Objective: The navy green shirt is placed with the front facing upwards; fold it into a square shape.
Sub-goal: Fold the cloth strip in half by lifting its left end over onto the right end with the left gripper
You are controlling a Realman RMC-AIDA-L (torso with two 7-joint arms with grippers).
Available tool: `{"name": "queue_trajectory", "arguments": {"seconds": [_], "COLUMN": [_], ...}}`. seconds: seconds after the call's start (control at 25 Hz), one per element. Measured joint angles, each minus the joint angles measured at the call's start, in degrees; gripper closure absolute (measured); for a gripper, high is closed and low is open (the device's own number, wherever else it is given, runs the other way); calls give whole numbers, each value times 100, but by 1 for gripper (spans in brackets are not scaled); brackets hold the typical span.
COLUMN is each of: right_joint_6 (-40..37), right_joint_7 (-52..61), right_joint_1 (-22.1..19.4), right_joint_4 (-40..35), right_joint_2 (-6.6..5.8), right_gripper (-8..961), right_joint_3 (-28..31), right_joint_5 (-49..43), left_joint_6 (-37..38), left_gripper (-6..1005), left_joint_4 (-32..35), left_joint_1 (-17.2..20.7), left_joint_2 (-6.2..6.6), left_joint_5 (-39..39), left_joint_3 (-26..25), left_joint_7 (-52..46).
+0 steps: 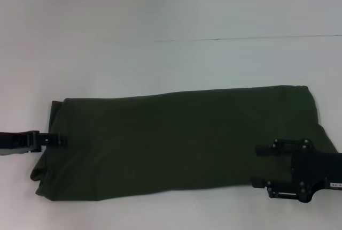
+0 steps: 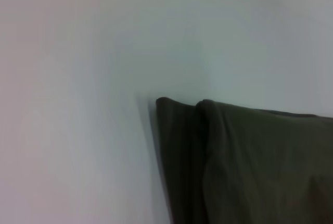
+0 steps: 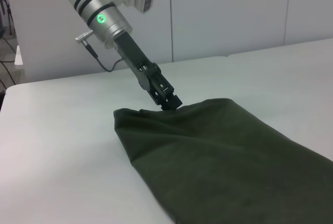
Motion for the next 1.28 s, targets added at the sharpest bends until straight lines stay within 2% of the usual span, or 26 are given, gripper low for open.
{"name": "queue_trajectory", "arguments": {"seconds": [0.6, 1.28], "right_joint_6": [0, 57], "right_joint_7": [10, 35], "right_joint_1": [-27, -62], "right_joint_4": [0, 0], "right_joint_2": [9, 9], "right_gripper": [246, 249], "right_joint_3": [0, 0], "right_joint_5": [0, 0], "left_joint_6": [-4, 123], "left_gripper": [138, 139], "left_joint_4": [-80, -361], "left_joint_1": [-7, -220], "left_joint_2": [-11, -20], "left_joint_5": [-11, -36], "left_joint_3": [124, 133], "left_joint_7": [61, 165]}}
